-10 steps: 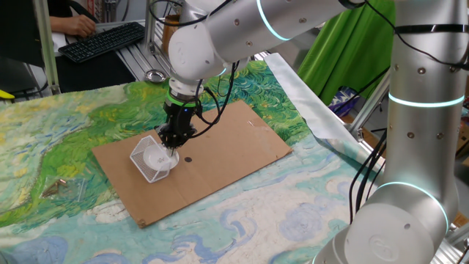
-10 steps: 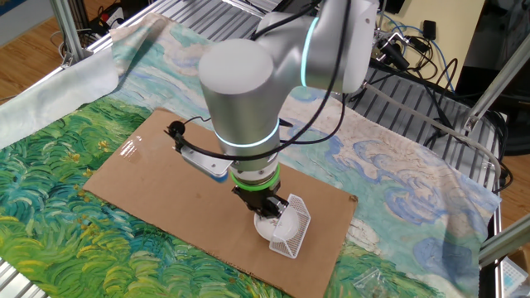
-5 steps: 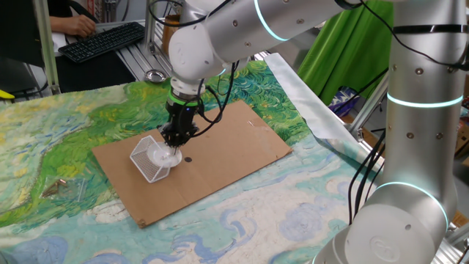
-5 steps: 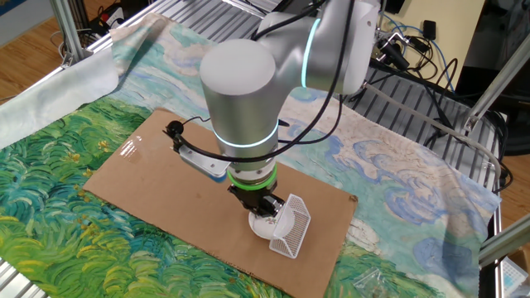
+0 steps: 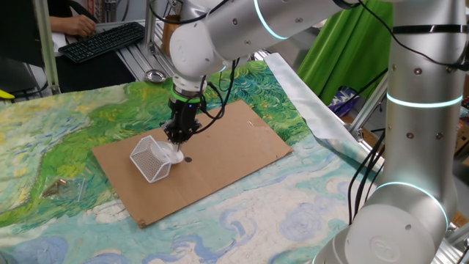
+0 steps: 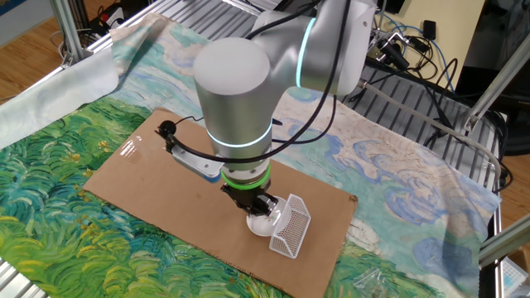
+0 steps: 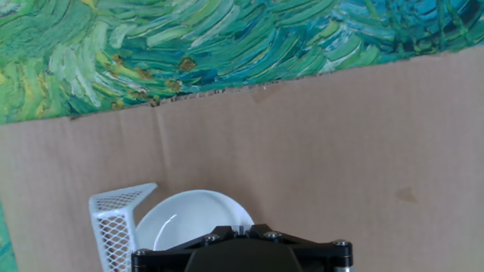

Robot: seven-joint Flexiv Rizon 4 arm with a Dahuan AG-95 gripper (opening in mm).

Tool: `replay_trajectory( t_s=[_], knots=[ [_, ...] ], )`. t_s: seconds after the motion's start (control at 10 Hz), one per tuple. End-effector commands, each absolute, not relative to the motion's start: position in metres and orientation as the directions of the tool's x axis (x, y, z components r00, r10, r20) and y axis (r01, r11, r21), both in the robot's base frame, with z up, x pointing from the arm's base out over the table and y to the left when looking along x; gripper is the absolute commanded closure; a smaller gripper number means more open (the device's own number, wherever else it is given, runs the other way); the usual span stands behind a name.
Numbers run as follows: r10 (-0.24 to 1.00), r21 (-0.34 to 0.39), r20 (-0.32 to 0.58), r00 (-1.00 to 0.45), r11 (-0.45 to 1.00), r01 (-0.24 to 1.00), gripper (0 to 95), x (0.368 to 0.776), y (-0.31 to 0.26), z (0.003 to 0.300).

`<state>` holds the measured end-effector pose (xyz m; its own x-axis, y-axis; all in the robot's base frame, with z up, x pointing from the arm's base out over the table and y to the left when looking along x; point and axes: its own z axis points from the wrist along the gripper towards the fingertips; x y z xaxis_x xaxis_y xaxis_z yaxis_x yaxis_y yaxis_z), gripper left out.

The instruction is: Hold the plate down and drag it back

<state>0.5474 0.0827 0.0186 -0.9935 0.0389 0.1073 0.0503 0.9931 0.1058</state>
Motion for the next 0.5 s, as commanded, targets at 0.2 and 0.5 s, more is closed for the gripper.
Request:
replay_trajectory(
  t_s=[0.2, 0.5],
  knots=[
    [0.056, 0.112, 0.114, -0.992, 0.991, 0.069, 95.0, 0.547, 0.084, 0.019],
    [0.088, 0.118, 0.128, -0.988, 0.988, 0.104, 95.0, 0.545, 0.096, 0.025]
  ],
)
